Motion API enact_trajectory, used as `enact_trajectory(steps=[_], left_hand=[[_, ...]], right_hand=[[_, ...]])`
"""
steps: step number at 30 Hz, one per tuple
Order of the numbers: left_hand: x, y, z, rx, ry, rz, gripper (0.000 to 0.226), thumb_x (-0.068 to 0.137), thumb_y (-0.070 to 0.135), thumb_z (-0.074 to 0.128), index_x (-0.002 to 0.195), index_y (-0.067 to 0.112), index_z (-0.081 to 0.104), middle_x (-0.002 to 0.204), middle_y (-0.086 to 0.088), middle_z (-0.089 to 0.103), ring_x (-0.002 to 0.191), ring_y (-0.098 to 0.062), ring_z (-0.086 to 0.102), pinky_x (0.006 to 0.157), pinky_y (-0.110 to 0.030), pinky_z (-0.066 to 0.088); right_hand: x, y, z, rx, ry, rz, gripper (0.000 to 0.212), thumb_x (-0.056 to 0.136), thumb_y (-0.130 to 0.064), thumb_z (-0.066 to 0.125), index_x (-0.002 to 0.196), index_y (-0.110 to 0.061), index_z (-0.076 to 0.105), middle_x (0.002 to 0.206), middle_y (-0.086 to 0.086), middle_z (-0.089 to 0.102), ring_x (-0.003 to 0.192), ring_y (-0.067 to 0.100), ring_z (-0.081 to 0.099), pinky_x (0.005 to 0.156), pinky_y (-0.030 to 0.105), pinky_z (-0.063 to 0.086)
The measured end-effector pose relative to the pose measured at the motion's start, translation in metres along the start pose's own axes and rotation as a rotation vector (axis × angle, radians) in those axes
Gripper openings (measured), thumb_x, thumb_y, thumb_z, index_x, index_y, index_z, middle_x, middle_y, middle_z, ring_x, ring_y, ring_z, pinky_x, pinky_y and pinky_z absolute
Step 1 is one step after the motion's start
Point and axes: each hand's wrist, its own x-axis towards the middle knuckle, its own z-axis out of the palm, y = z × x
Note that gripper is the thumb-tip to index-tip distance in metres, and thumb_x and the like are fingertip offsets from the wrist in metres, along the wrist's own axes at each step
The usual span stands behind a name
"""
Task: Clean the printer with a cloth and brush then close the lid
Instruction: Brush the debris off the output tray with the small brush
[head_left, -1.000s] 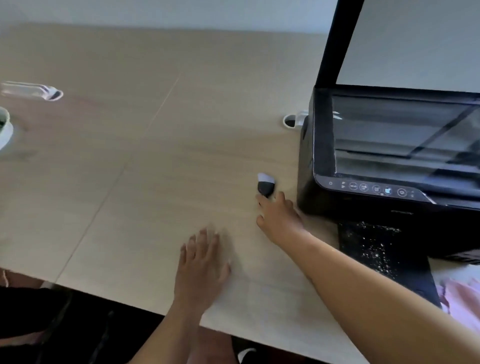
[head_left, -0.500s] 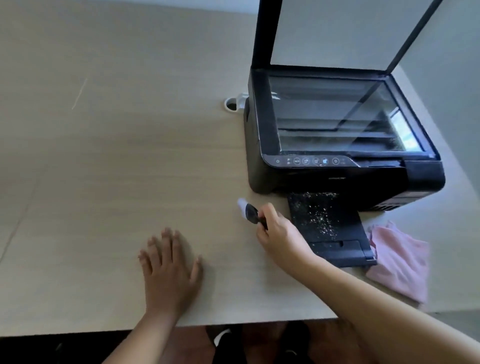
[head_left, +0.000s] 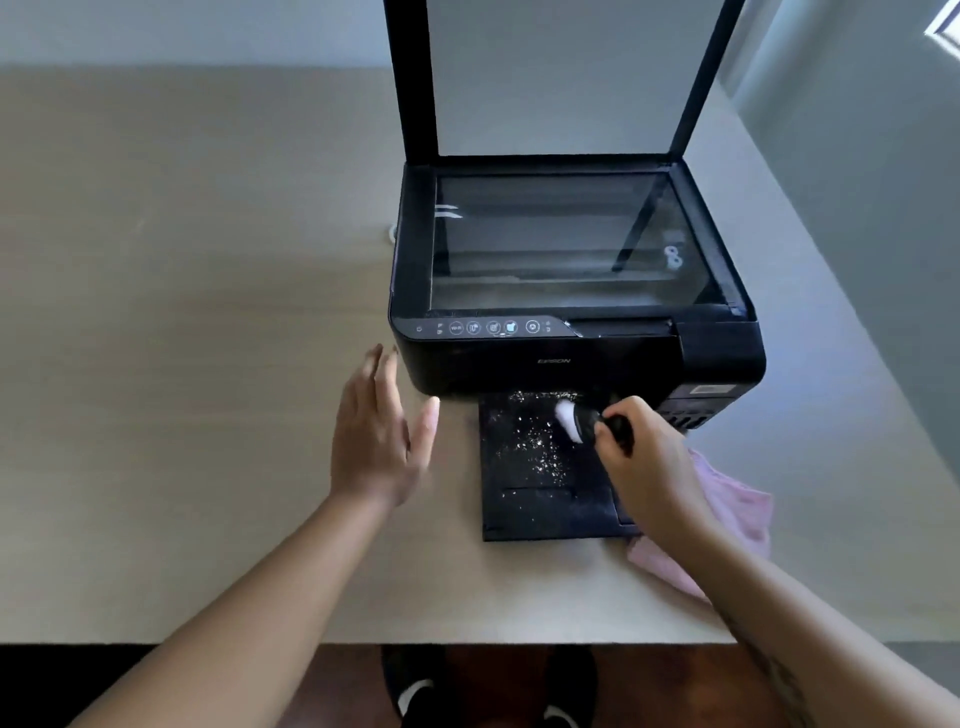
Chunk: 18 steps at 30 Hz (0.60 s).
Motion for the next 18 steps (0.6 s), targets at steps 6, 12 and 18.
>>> enact_trajectory(steps=[6,12,18], left_hand=[[0.066,0.035,-0.027,0.222,-0.046,0.147,0.072,0.095,0.053,0.032,0.148,0.004,0.030,0.156,-0.018,0.028,0.140,-0.038,0.029,0.114,-0.051,0.026],[0.118,0.042,-0.023,0.329,-0.216,0.114,0.076,0.093,0.064,0.023,0.152,0.015,0.024,0.161,-0.006,0.019,0.148,-0.024,0.016,0.120,-0.041,0.015],[0.117,0.038,-0.008,0.360,-0.118,0.110,0.081,0.088,0.064,0.016,0.150,0.014,0.032,0.159,-0.006,0.025,0.147,-0.024,0.020,0.120,-0.043,0.013]], right_hand=[[0.021,0.012,-0.009,-0.004,-0.058,-0.096,0.008,0.090,-0.018,0.059,0.094,-0.012,0.057,0.086,-0.001,0.055,0.074,0.021,0.051,0.065,0.030,0.034],[0.040,0.017,-0.001,-0.164,-0.002,-0.225,0.010,0.086,-0.013,0.064,0.089,-0.005,0.059,0.084,0.013,0.058,0.071,0.036,0.056,0.057,0.036,0.043],[0.038,0.006,0.025,-0.186,-0.062,-0.306,0.012,0.088,-0.017,0.062,0.094,-0.007,0.061,0.088,0.011,0.059,0.073,0.037,0.059,0.055,0.045,0.052]])
